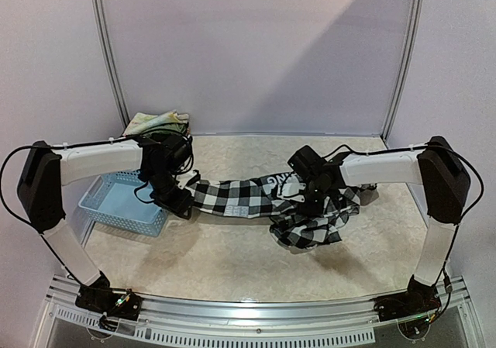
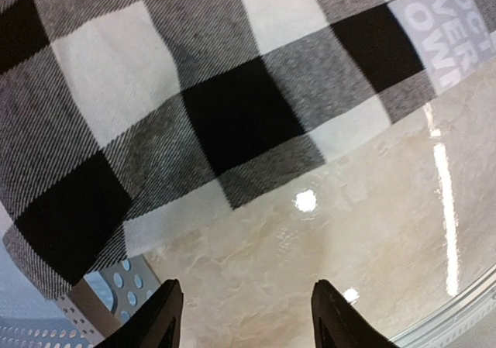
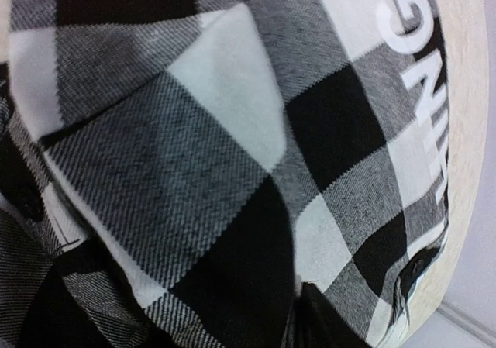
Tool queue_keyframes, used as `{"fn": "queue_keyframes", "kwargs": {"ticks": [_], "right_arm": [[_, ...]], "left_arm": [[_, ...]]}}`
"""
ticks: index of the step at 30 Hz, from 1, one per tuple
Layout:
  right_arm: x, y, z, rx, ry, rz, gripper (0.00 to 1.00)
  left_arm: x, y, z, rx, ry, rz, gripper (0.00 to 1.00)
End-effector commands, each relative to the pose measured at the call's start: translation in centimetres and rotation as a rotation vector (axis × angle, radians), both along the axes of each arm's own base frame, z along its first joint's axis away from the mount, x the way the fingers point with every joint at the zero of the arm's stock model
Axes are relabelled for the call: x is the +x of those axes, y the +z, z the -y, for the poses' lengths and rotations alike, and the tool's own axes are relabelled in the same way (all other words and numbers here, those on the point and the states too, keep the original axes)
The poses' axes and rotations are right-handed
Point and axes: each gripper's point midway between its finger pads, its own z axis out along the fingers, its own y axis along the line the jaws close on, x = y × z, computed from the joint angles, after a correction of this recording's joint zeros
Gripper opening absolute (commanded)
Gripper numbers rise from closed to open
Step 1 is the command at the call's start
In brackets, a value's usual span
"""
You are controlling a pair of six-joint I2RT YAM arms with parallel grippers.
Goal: Fold and stack the mixed laundry pile
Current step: Pick up the crumpled shirt from the center of the board, then flatten out the crumpled shirt at the center of the board.
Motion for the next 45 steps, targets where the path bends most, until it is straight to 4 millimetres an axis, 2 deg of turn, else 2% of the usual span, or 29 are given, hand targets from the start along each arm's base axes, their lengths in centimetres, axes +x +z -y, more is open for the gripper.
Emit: {"fn": "queue_keyframes", "kwargs": {"ticks": [1,5,7,10,14,18,20,24,25,30,32,33,34,38,41,45], "right_arm": [[1.1,4.5,-0.6,0.059,-0.017,0.071,0.33],[0.3,9.7,-1.0,0.161,0.002,0.055,0.18],[0.4,12.3,-0.7,0.213,-0.011,0.052,0.16],[0.8,14.9,0.3,0.288,-0.06,0.01,0.13],[2.1,17.0,2.7,0.372,-0.141,-0.032,0.09],[3.6,19.3,5.7,0.442,-0.224,-0.036,0.05],[4.7,20.5,8.2,0.473,-0.285,-0.02,0.04],[7.0,21.5,13.5,0.549,-0.411,-0.004,0.01],[7.6,21.3,15.0,0.575,-0.454,-0.009,0.01],[9.8,18.2,21.8,0.718,-0.666,-0.09,0.01],[9.7,16.7,22.3,0.758,-0.701,-0.149,0.01],[9.7,16.0,22.4,0.768,-0.715,-0.168,0.01],[9.7,15.5,22.6,0.777,-0.725,-0.176,0.01],[9.8,14.7,22.9,0.798,-0.747,-0.19,0.01],[9.9,14.6,22.9,0.801,-0.747,-0.192,0.01],[10.0,14.7,22.8,0.809,-0.743,-0.193,0.01]], "left_arm": [[-0.2,0.3,-2.5,0.073,0.028,0.014,0.58],[-0.1,0.1,-3.8,0.109,0.068,0.017,0.58],[0.0,0.1,-4.7,0.141,0.086,0.027,0.58],[0.2,0.4,-5.6,0.166,0.102,0.048,0.57],[0.6,1.1,-5.8,0.163,0.112,0.078,0.57],[1.6,2.4,-5.0,0.115,0.12,0.132,0.57],[2.4,3.5,-4.3,0.074,0.13,0.174,0.57],[4.4,5.8,-0.7,-0.125,0.145,0.253,0.57],[4.9,6.5,0.9,-0.2,0.141,0.264,0.57],[7.1,8.1,8.0,-0.362,0.079,0.281,0.56],[7.6,7.9,11.5,-0.405,0.046,0.259,0.56],[7.7,6.8,13.3,-0.427,0.04,0.221,0.56],[8.0,7.2,14.9,-0.462,0.028,0.223,0.56],[8.5,2.9,20.9,-0.579,0.102,0.088,0.58],[8.8,0.7,24.4,-0.656,0.161,0.033,0.59],[8.6,-0.9,28.0,-0.731,0.192,-0.049,0.6]]}}
